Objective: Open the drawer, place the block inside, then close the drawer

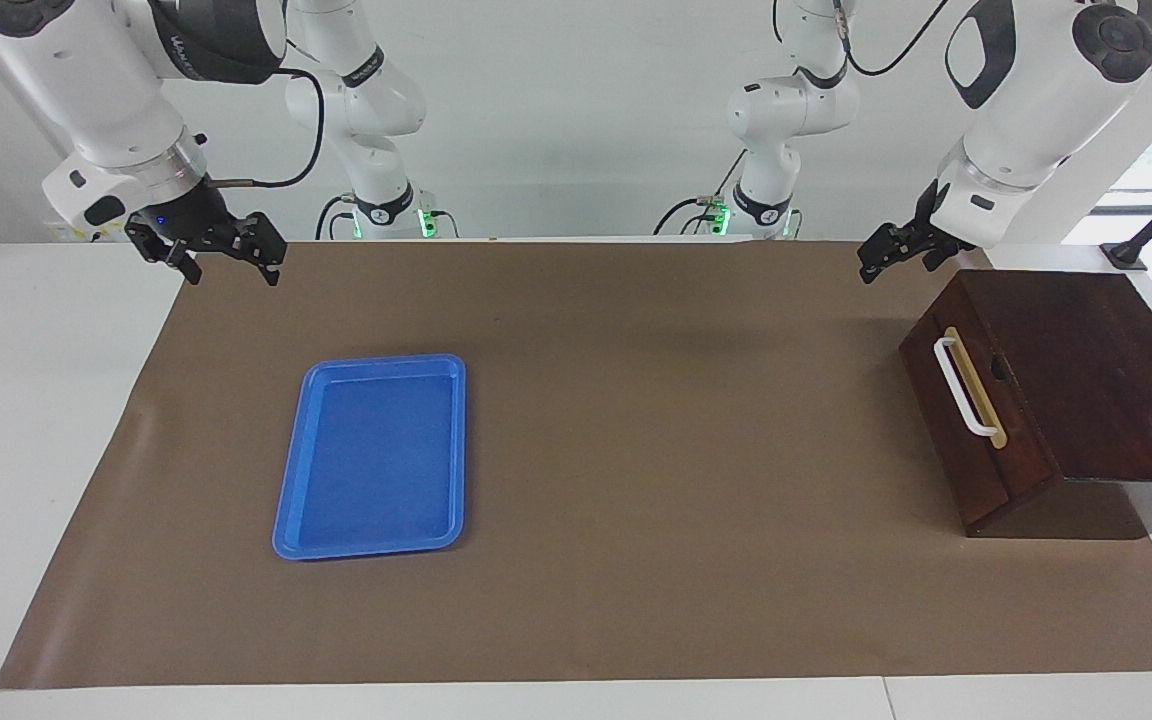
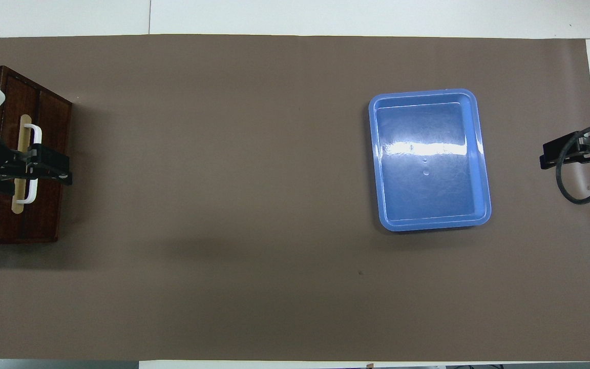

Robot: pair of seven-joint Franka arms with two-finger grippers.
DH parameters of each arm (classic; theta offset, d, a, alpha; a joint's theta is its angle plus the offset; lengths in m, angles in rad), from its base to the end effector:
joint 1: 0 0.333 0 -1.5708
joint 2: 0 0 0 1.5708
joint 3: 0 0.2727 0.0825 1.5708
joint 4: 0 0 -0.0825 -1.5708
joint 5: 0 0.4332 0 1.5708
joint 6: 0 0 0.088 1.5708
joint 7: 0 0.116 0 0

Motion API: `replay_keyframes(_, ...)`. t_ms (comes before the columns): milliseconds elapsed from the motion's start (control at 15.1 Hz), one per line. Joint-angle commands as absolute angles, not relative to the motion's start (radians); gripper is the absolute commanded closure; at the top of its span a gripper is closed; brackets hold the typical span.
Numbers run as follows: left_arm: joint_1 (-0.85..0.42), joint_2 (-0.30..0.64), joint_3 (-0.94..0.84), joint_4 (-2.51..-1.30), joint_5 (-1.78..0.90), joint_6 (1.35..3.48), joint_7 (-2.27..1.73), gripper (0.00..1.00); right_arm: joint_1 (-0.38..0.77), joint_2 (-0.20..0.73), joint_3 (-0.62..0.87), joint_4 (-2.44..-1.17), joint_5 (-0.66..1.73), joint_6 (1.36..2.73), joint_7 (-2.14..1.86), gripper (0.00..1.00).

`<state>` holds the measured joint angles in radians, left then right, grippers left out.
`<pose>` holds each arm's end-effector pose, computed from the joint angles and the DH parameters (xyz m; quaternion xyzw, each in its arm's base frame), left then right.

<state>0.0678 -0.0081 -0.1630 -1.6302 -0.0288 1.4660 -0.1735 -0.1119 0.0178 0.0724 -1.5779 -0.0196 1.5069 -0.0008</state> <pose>0.5830 -0.0595 0.5382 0.9961 0.0387 -0.0792 0.0032 0.5992 -0.0264 0.5526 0.9988 -0.0195 -0.0445 0.0083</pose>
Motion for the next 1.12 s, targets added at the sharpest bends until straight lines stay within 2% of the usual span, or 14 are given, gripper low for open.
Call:
replay_keyframes(0,0.020,0.002,-0.114,-1.608,-0.035,1.440,-0.135,0.00,-0.123,0.020,0.086,-1.568,-0.035,1.499,0.014,0.00)
replay_keyframes(1059,0.002,-0.014,-0.098,-1.611,-0.002,1.436,-0.044,0.00,-0.124,0.018,0.084,-1.568,-0.032,1.497,0.012,0.00)
